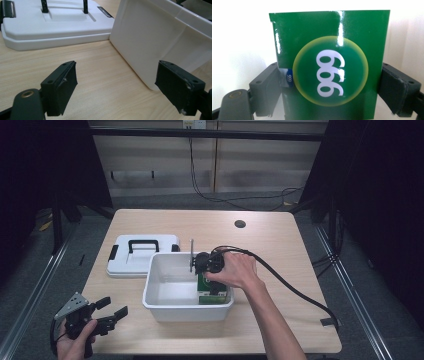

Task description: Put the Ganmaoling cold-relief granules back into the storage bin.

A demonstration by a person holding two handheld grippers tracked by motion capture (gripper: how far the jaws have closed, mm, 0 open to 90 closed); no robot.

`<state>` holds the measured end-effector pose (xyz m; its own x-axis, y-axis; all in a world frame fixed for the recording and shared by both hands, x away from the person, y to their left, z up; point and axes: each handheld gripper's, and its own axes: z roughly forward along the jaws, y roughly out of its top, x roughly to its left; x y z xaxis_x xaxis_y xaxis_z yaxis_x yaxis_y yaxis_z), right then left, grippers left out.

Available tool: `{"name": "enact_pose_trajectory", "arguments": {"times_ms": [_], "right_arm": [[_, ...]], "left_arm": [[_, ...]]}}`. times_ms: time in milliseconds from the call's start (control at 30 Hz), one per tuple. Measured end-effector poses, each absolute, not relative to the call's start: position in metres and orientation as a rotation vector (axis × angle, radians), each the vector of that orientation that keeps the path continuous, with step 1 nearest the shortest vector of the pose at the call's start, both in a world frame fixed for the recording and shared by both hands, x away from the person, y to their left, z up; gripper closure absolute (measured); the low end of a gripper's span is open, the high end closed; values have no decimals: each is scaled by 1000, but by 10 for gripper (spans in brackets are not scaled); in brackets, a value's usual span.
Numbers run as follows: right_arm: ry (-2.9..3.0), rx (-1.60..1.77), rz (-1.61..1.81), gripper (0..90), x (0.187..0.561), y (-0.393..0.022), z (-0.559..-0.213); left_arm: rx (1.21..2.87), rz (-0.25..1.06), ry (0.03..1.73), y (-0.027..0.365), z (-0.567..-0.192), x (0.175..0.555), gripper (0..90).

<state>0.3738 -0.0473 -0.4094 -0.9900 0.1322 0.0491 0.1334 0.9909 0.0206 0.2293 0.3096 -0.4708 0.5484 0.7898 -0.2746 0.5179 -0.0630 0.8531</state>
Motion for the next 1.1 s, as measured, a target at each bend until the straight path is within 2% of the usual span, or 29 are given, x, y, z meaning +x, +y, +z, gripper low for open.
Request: {"name": "enact_pose_trajectory", "arguments": {"times_ms": [667, 1100], "right_arm": [[-3093, -234, -95, 138, 375, -56, -392], [-3090, -274, -282, 143, 371, -65, -374]], "left_arm": [[1732, 317, 1098, 309, -471, 231, 169], [1729, 322, 1104, 310, -471, 230, 169]]}}
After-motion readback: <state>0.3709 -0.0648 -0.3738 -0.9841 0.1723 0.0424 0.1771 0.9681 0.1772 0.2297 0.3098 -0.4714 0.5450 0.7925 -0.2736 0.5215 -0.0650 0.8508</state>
